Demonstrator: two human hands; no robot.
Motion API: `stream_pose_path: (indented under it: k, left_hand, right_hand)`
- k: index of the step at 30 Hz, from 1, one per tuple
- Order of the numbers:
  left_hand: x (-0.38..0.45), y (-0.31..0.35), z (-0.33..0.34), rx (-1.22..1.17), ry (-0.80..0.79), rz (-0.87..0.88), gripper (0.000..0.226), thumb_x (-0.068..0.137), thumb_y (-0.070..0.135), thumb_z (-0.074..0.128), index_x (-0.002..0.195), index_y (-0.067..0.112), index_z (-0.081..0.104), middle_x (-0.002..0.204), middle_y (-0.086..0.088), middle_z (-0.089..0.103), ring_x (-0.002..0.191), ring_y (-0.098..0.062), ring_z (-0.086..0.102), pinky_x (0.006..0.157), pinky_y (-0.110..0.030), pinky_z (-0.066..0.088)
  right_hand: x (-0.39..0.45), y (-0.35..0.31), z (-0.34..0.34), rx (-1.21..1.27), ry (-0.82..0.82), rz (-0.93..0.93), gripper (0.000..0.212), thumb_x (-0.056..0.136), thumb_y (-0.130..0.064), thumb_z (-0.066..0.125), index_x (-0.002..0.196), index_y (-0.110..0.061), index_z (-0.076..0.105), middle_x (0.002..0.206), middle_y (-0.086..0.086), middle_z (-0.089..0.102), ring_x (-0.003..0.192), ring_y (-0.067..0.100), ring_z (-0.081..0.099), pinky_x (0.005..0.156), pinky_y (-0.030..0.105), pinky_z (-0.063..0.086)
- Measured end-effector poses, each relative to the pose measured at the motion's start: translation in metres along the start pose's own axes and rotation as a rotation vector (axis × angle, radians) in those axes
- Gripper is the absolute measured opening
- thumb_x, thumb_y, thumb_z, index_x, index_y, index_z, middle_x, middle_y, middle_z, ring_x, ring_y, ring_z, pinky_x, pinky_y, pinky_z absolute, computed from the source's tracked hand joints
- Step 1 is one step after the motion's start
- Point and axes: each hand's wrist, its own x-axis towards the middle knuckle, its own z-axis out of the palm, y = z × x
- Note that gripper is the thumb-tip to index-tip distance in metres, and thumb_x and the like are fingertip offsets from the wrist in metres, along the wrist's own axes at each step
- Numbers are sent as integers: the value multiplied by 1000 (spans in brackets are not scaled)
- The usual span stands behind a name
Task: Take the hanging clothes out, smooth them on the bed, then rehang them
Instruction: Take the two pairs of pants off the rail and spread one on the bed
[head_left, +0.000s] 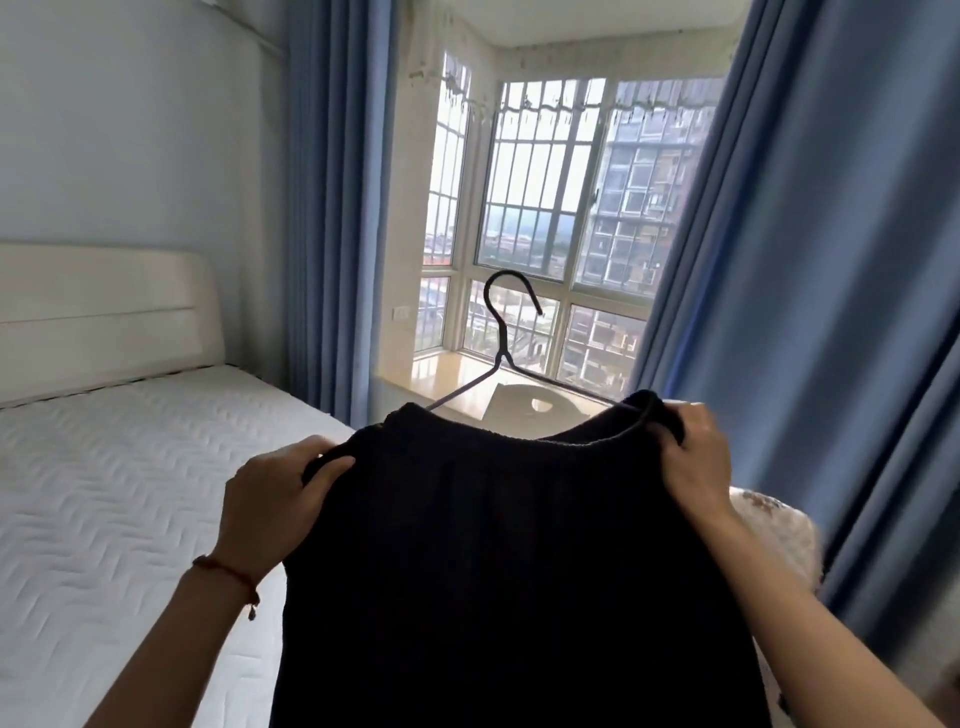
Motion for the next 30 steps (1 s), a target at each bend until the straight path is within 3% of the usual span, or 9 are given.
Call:
stream_pose_path:
  k: [7, 13, 21, 26, 30]
  left_hand:
    - [100, -52, 101, -35, 1, -52, 15, 85, 19, 61, 89, 8, 70, 81, -9, 72, 72, -23, 62, 58, -14, 34]
    - [151, -96, 175, -51, 4, -155, 17, 86, 18, 60, 88, 4, 68, 77, -12, 70, 69, -22, 60, 57, -14, 36]
    - [205, -160, 294, -17, 54, -400, 14, 87, 20, 60, 82, 8, 66, 67, -7, 65, 65, -26, 60, 63, -36, 48]
    - [246, -185, 367, 3, 107, -661, 14, 86, 18, 59, 74, 13, 63, 61, -1, 61, 62, -22, 54, 55, -21, 39]
    - [292, -204, 405, 85, 144, -724, 14, 87, 16, 59, 81, 5, 66, 66, -4, 62, 65, -20, 55, 58, -18, 38]
  right_hand:
    - [99, 26, 105, -21, -41, -5, 23, 88, -15, 57, 109, -7, 63, 110, 13, 60, 108, 31, 53, 95, 38, 38]
    - [174, 48, 202, 25, -101, -32, 25, 89, -10, 56, 112, -3, 61, 116, 14, 58, 110, 29, 50, 88, 21, 29]
    - [278, 93, 380, 145, -228, -54, 28, 85, -9, 57, 112, -5, 61, 115, 14, 56, 109, 31, 50, 93, 33, 36]
    - [343, 121, 487, 180, -456, -79, 27, 88, -8, 54, 113, -6, 61, 116, 11, 56, 110, 30, 51, 85, 22, 28]
    - [396, 131, 568, 244, -565, -107, 27, 87, -7, 52, 112, -6, 61, 115, 14, 56, 111, 30, 49, 94, 28, 33]
